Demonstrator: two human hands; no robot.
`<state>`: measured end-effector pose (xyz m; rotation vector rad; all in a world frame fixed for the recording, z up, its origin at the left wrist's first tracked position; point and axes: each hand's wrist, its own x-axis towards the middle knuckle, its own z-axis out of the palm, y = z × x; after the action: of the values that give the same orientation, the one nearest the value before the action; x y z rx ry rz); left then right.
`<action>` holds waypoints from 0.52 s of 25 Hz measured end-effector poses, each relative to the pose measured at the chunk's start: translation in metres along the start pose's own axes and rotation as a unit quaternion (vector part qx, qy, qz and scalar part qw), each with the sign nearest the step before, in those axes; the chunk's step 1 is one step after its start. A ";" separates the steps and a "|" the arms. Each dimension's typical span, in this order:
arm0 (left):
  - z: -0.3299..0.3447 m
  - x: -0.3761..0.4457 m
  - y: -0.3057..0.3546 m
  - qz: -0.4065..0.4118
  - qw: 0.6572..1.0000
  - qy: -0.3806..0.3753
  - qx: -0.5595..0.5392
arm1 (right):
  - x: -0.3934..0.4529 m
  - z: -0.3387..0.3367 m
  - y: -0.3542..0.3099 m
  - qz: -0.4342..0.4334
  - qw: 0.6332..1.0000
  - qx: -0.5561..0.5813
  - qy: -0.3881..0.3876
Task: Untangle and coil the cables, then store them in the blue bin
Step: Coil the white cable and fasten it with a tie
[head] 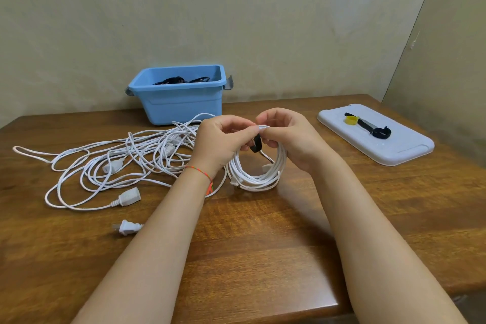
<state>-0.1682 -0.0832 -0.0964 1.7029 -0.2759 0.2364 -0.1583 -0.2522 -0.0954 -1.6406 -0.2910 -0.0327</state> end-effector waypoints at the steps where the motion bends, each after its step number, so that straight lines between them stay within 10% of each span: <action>1: 0.000 0.000 -0.001 0.001 1.000 0.000 0.004 | 0.000 0.000 0.000 -0.001 1.000 0.002 -0.002; 13: 0.008 0.002 -0.012 0.095 0.984 0.062 0.140 | -0.004 0.005 -0.007 -0.005 1.000 0.017 0.007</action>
<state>-0.1628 -0.0893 -0.1078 1.9304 -0.3240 0.5422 -0.1640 -0.2474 -0.0900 -1.6047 -0.2875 -0.0468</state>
